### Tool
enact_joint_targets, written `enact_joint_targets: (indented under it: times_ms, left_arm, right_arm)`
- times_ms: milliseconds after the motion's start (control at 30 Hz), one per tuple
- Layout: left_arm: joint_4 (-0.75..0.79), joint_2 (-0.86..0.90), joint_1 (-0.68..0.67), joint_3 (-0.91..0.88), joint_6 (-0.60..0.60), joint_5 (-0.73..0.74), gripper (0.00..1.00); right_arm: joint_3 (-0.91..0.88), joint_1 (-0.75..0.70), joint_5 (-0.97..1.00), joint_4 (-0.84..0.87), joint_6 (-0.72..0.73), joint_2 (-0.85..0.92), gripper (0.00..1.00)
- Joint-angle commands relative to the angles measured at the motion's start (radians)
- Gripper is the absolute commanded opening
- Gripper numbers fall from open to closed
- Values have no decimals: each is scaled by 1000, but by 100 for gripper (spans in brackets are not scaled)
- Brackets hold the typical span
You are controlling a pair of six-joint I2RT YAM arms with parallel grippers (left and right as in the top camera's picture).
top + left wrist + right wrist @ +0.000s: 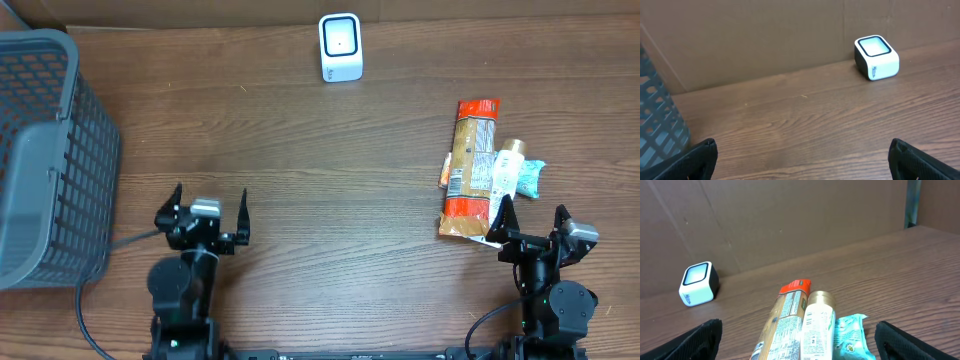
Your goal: Scan the item barcode
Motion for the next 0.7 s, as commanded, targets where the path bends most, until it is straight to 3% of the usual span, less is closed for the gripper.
enact_joint_targets:
  times_ms: [0, 67, 333, 467, 667]
  left_arm:
    - [4, -110, 2, -77, 26, -22, 100]
    - [-3, -163, 2, -113, 26, -21, 100]
    - [-283, -340, -10, -110, 27, -23, 100]
    - [-264, -439, -11, -110, 26, -27, 100]
    - [-275, -433, -22, -110, 26, -26, 100]
  right_arm:
    - [-10, 1, -2, 6, -2, -9, 100]
    - [-10, 1, -2, 6, -2, -9, 100]
    - [-10, 1, -2, 6, -2, -9, 100]
    - [-10, 1, -2, 6, -2, -9, 100]
    - [-10, 1, -2, 6, -2, -9, 100]
